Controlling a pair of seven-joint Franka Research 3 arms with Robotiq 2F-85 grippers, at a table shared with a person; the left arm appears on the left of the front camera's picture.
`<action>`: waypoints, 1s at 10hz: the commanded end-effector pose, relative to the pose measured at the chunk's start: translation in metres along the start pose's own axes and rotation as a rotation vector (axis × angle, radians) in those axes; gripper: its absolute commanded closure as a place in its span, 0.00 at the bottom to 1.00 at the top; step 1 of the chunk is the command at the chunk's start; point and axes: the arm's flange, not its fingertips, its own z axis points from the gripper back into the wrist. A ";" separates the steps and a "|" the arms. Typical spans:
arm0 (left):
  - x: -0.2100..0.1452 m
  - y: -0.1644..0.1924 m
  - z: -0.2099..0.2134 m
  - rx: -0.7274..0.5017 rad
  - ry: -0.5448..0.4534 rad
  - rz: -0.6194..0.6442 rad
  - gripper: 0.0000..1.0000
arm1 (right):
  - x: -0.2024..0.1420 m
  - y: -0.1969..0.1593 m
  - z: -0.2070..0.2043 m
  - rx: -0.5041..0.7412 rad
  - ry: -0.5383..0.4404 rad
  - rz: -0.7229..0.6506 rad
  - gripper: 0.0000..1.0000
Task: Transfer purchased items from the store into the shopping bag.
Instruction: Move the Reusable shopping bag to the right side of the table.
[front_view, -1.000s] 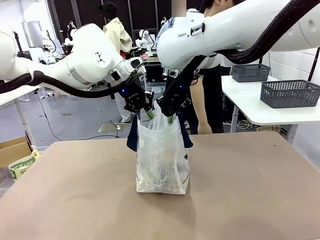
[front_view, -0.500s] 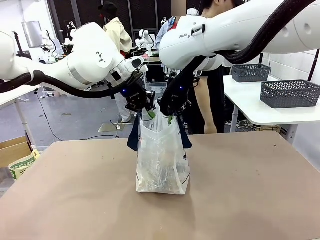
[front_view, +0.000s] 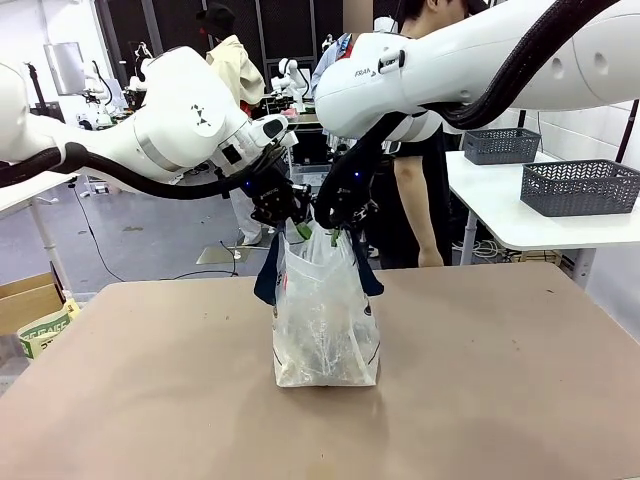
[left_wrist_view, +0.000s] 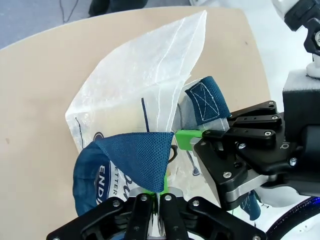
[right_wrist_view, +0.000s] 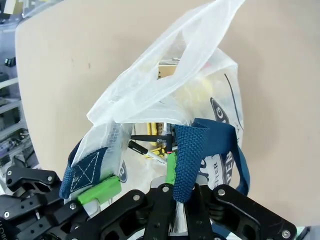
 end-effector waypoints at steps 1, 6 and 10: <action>-0.007 -0.005 0.000 -0.083 -0.012 -0.023 0.87 | 0.004 0.011 -0.002 0.011 -0.026 -0.014 1.00; -0.032 -0.006 0.015 -0.152 0.015 -0.003 0.00 | 0.005 0.011 -0.004 -0.001 -0.027 -0.016 1.00; -0.051 -0.005 0.030 -0.169 0.014 -0.003 0.00 | 0.006 0.011 -0.006 -0.002 -0.031 -0.023 1.00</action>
